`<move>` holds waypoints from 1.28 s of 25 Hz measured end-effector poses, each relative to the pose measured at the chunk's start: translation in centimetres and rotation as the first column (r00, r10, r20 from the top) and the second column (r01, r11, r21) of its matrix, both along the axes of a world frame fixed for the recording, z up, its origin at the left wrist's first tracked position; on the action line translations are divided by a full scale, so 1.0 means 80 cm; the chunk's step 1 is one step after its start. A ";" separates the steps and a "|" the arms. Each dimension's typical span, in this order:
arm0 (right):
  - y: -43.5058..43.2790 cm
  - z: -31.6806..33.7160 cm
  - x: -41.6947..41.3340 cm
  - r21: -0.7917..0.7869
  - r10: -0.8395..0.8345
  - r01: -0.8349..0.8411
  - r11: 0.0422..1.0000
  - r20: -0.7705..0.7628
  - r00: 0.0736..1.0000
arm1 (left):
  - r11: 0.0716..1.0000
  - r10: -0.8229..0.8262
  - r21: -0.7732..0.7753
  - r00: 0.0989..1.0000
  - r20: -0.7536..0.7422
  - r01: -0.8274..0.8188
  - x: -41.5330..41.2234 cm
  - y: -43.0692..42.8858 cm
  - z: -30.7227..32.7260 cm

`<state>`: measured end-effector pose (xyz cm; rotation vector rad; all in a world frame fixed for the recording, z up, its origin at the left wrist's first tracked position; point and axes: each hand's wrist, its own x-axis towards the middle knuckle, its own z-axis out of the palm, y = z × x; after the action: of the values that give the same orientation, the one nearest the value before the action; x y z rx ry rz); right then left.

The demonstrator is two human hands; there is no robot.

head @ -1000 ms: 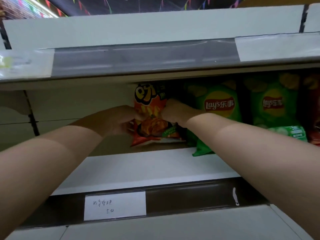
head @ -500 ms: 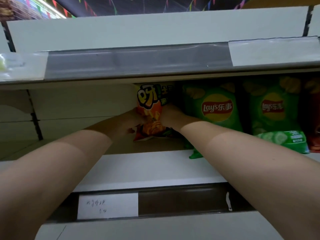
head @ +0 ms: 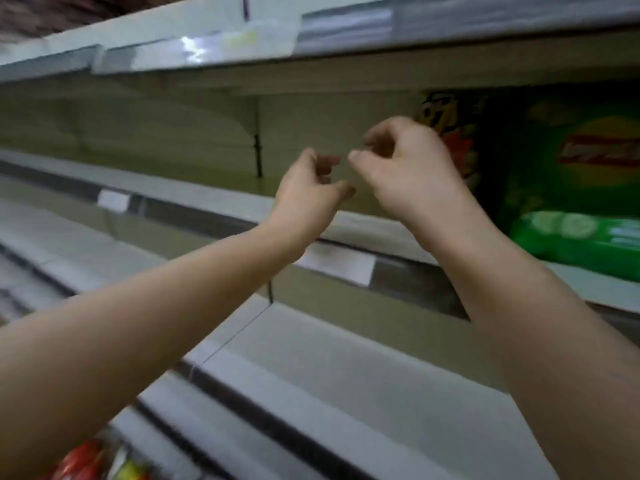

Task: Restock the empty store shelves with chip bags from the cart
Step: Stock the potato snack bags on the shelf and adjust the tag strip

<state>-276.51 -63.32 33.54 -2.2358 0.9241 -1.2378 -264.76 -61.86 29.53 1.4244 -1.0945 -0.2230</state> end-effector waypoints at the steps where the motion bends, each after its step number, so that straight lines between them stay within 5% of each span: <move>1: 0.012 -0.011 0.008 0.023 0.089 -0.090 0.996 0.065 0.994 | 0.998 0.051 -0.039 0.998 -0.039 -0.053 0.006 0.029 -0.009; 6: 0.080 -0.072 0.071 0.106 0.434 -0.472 0.875 0.259 0.863 | 0.944 0.319 -0.035 0.938 -0.136 -0.327 0.042 0.169 -0.064; 12: 0.161 -0.185 0.163 0.313 0.709 -0.719 0.620 0.167 0.685 | 0.762 0.646 0.221 0.688 -0.331 -0.609 0.106 0.294 -0.179; 16: 0.210 -0.280 0.224 0.525 0.834 -0.701 0.484 -0.032 0.551 | 0.624 0.773 0.434 0.433 -0.464 -0.649 0.142 0.368 -0.265; 21: 0.256 -0.374 0.292 0.660 0.879 -0.592 0.463 -0.259 0.400 | 0.539 0.821 0.647 0.164 -0.547 -0.539 0.176 0.442 -0.347; 28: 0.309 -0.458 0.391 0.711 0.861 -0.487 0.507 -0.445 0.247 | 0.498 0.796 0.702 -0.054 -0.603 -0.509 0.228 0.496 -0.416; 32: 0.328 -0.508 0.457 0.745 0.852 -0.413 0.523 -0.463 0.245 | 0.525 0.750 0.685 -0.107 -0.653 -0.505 0.258 0.503 -0.448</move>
<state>-239.94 -37.05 -7.08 -2.2581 0.2879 0.4968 -244.09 -21.65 -6.31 1.4598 0.7792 -0.3967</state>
